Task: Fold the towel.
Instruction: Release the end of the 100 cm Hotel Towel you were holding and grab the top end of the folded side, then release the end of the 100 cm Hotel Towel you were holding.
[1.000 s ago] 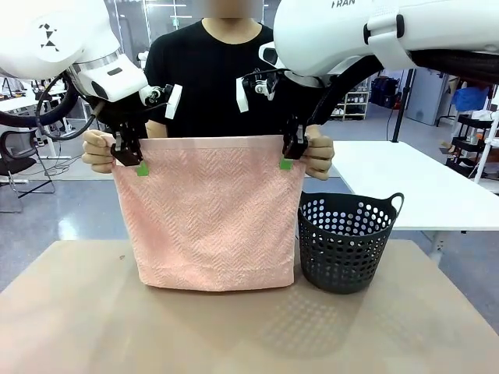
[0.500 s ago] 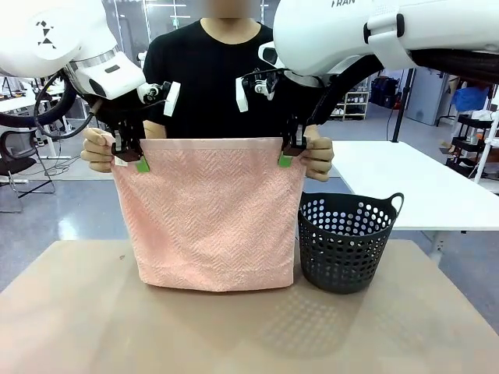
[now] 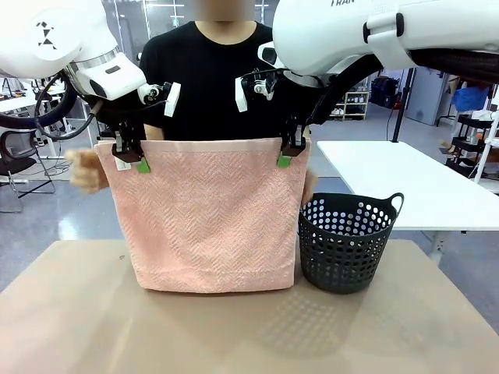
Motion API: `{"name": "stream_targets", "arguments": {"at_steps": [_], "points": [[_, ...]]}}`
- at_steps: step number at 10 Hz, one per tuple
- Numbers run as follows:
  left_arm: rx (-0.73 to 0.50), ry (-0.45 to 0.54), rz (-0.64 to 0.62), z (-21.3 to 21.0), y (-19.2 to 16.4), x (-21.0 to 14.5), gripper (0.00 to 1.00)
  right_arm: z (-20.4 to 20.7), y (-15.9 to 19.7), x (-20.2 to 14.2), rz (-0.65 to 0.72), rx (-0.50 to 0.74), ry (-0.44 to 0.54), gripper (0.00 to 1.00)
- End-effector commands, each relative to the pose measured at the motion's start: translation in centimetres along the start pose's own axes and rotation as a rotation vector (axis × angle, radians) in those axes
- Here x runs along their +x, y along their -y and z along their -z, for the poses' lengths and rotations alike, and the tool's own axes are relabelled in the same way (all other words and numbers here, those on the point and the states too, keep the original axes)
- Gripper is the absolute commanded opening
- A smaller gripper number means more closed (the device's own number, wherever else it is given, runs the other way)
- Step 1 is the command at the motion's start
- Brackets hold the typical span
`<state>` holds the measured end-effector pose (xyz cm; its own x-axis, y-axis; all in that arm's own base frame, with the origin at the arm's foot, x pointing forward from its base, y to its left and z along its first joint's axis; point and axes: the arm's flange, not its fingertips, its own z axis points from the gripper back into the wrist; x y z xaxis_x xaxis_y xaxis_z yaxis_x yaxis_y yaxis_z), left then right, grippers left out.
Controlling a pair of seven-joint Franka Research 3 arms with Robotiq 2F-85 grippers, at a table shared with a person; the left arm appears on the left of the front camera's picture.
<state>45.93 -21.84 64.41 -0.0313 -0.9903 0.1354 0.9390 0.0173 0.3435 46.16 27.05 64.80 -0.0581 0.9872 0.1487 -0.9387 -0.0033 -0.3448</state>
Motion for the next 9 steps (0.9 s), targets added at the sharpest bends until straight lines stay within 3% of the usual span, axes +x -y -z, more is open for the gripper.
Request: {"name": "stream_targets", "arguments": {"at_steps": [1,9], "points": [[0.005,-0.003,0.001,-0.18,-0.1,-0.12,0.0,-0.03,0.04,-0.07,-0.002,-0.003,-0.004,0.0],[0.005,-0.003,0.001,-0.18,-0.1,-0.12,0.0,-0.03,0.04,-0.07,-0.002,-0.003,-0.004,0.0]]}}
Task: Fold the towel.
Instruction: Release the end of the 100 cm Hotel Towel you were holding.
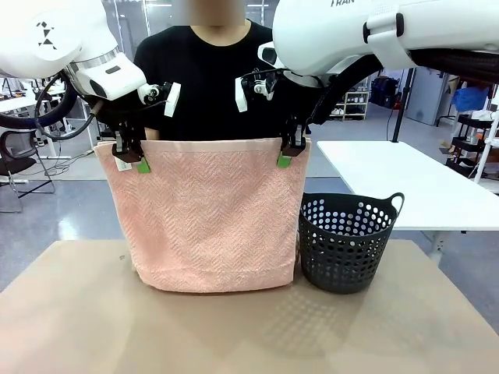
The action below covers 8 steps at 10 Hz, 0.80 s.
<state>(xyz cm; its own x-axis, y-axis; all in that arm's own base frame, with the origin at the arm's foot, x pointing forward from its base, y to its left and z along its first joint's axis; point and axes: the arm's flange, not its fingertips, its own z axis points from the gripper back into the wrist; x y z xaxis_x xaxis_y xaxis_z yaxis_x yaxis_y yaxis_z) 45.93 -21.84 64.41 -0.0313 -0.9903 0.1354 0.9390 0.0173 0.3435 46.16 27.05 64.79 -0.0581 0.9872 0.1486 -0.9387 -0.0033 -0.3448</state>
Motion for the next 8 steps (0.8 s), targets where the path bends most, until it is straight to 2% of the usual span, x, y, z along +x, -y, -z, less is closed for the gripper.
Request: {"name": "stream_targets", "arguments": {"at_steps": [1,8], "points": [[0.005,-0.003,0.001,-0.18,-0.1,-0.12,0.0,-0.04,0.04,-0.07,-0.002,-0.003,-0.004,0.0],[0.005,-0.003,0.001,-0.18,-0.1,-0.12,0.0,-0.04,0.04,-0.07,-0.002,-0.003,-0.004,0.0]]}}
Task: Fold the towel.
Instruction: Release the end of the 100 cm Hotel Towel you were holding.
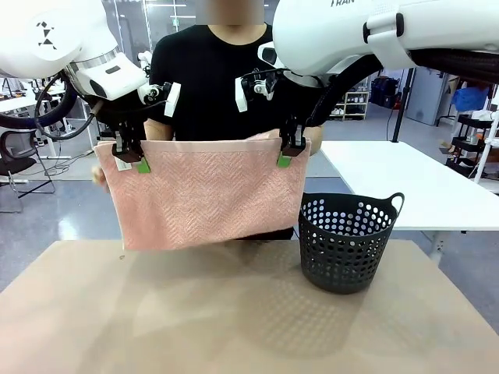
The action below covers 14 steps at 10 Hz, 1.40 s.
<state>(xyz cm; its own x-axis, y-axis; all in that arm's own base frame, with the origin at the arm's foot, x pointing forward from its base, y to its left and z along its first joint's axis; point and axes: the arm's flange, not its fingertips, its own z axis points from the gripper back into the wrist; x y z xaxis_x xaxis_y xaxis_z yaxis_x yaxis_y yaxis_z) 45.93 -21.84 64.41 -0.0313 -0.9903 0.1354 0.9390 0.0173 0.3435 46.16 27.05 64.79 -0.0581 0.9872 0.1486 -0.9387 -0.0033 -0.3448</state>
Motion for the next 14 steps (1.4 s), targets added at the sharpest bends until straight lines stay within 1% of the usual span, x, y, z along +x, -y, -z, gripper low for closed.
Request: {"name": "stream_targets", "arguments": {"at_steps": [1,14], "points": [[0.005,-0.003,0.001,-0.18,-0.1,-0.12,0.0,-0.04,0.04,-0.07,-0.002,-0.003,-0.004,0.0],[0.005,-0.003,0.001,-0.18,-0.1,-0.12,0.0,-0.04,0.04,-0.07,-0.002,-0.003,-0.004,0.0]]}}
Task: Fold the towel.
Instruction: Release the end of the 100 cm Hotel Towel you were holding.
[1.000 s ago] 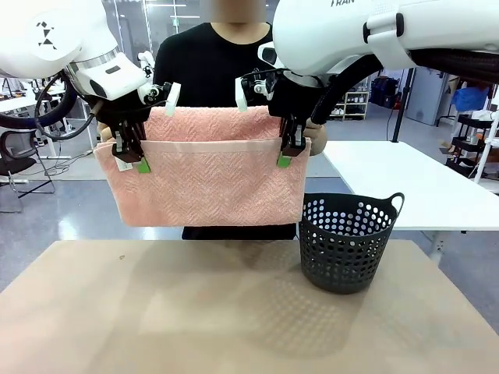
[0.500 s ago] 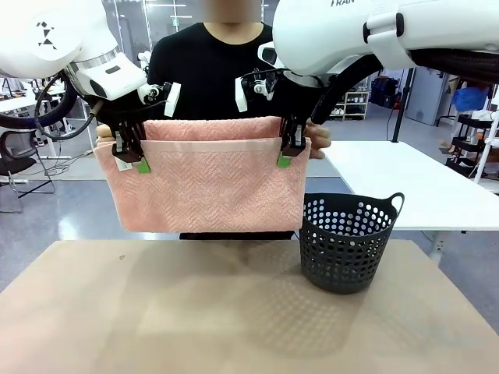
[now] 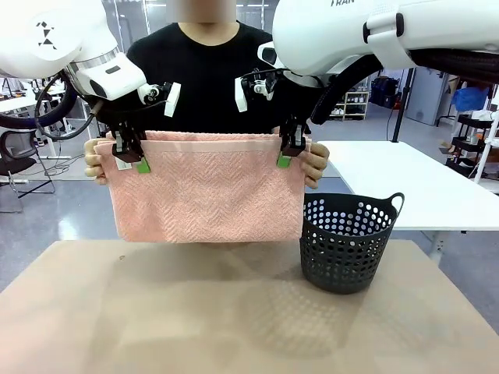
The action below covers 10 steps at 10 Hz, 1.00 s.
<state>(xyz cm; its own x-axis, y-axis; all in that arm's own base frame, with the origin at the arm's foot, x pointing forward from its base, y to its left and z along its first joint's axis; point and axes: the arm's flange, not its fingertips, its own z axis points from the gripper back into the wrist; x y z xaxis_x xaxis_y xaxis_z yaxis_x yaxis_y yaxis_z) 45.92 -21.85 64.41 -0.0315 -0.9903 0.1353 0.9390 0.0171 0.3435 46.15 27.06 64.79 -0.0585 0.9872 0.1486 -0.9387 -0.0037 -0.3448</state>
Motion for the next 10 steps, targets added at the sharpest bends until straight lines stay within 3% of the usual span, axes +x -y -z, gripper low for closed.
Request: {"name": "stream_targets", "arguments": {"at_steps": [1,10], "points": [[0.005,-0.003,0.001,-0.18,-0.1,-0.13,0.0,-0.03,0.05,-0.09,-0.002,-0.003,-0.004,0.0],[0.005,-0.003,0.001,-0.18,-0.1,-0.13,0.0,-0.03,0.05,-0.09,-0.002,-0.003,-0.004,0.0]]}}
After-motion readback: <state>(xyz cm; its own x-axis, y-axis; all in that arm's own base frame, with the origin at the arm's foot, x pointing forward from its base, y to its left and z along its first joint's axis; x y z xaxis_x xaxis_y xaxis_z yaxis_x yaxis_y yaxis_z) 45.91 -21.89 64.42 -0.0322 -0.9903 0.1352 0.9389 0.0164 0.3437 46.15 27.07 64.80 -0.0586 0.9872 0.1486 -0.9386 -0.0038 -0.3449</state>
